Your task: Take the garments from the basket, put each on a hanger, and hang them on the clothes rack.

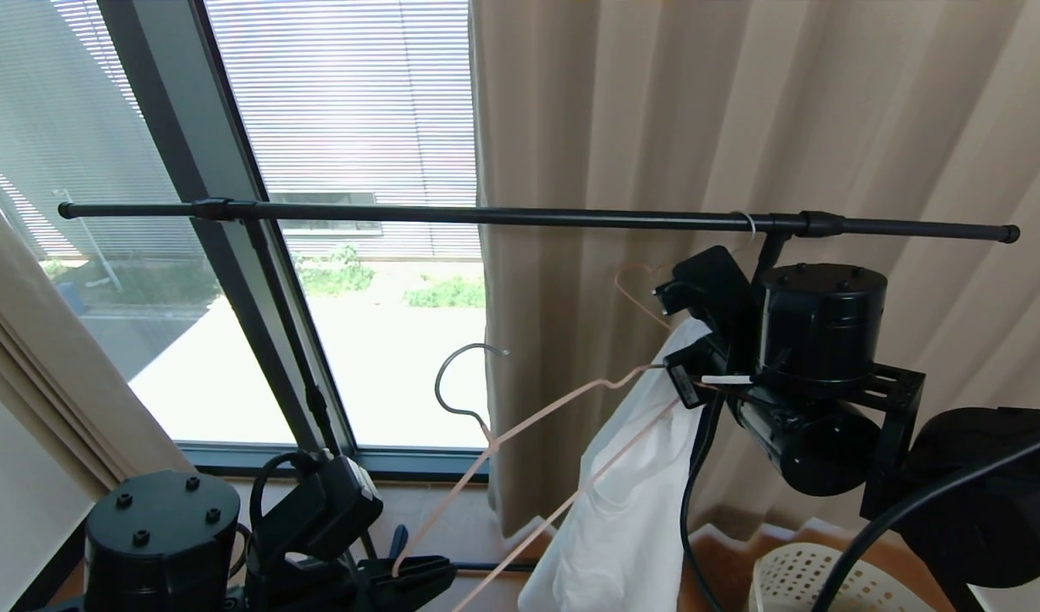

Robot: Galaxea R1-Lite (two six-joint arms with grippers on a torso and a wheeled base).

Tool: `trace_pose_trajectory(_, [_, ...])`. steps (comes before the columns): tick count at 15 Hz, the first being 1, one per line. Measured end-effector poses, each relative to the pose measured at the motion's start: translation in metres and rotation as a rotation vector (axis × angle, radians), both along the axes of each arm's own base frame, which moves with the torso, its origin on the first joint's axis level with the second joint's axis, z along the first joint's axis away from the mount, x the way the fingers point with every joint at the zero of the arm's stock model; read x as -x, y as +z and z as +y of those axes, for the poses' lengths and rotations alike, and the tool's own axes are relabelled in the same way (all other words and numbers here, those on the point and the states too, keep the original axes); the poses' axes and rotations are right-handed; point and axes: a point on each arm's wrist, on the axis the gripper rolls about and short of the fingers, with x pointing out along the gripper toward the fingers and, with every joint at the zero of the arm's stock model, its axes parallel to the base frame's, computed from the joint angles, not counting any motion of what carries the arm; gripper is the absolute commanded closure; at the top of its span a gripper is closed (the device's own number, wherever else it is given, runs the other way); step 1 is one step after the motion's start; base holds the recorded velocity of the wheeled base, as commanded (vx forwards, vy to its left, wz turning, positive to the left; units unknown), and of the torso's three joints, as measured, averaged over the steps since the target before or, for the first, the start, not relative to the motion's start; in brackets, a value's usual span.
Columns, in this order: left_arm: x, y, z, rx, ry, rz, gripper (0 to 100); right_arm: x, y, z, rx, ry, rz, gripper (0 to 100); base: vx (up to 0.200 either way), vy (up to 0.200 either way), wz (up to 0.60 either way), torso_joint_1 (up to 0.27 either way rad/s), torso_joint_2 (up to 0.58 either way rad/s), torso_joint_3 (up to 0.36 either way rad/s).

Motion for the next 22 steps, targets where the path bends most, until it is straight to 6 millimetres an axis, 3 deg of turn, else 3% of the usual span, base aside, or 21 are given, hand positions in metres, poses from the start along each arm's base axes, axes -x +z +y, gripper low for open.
trace_pose_trajectory(8, [-0.004, 0.0, -0.008, 0.018, 0.048, -0.017, 100, 0.011, -0.002, 0.01, -0.003, 0.01, -0.018, 100, 0.0, 0.0, 0.0, 0.0, 0.0, 0.0])
trace_pose_trajectory(18, [-0.013, -0.006, -0.013, -0.02, 0.162, -0.056, 100, 0.011, 0.001, 0.01, -0.003, -0.017, -0.03, 100, 0.0, 0.0, 0.0, 0.0, 0.0, 0.0])
trace_pose_trajectory(22, [-0.016, -0.01, -0.015, -0.044, 0.203, -0.056, 100, 0.001, 0.01, 0.007, -0.027, -0.088, -0.064, 100, 0.0, 0.0, 0.0, 0.0, 0.0, 0.0])
